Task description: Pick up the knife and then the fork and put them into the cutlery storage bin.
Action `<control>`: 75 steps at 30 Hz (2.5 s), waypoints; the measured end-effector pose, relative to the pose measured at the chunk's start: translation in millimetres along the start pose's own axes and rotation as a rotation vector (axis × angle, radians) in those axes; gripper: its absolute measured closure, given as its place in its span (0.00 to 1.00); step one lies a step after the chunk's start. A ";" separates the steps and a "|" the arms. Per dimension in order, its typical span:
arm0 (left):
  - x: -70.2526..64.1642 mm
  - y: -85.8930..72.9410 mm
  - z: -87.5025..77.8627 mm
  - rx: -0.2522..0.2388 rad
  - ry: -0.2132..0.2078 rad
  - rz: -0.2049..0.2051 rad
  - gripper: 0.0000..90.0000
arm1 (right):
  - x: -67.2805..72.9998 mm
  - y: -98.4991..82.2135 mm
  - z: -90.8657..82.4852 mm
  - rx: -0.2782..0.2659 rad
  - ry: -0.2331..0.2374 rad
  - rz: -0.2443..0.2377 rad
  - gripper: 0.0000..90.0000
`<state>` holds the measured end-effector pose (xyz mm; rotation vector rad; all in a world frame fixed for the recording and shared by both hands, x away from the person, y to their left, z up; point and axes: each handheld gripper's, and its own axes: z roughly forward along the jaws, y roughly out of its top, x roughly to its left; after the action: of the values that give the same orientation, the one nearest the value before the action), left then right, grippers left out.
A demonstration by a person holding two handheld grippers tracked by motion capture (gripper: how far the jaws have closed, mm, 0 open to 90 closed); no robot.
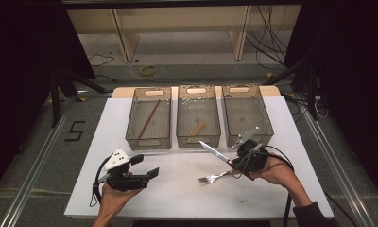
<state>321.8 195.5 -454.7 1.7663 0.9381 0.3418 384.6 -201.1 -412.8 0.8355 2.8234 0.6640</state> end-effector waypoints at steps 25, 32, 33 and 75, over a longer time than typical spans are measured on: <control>1.2 -1.2 1.8 0.001 0.002 0.003 0.19 | -44.6 26.3 -31.1 -0.094 -0.055 0.097 0.86; 1.8 -0.9 1.2 -0.002 0.004 0.007 0.19 | -56.2 33.6 -32.7 -0.108 -0.061 0.131 0.86; 1.8 -0.9 1.2 -0.003 0.004 0.006 0.19 | -57.8 34.6 -32.9 -0.109 -0.065 0.134 0.86; 2.8 -1.1 1.1 -0.012 0.004 -0.003 0.19 | -129.4 63.7 -23.3 -0.112 -0.177 0.369 0.86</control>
<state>323.8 196.9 -456.7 1.7539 0.9398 0.3479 519.0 -232.3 -364.4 1.3371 2.4720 0.7418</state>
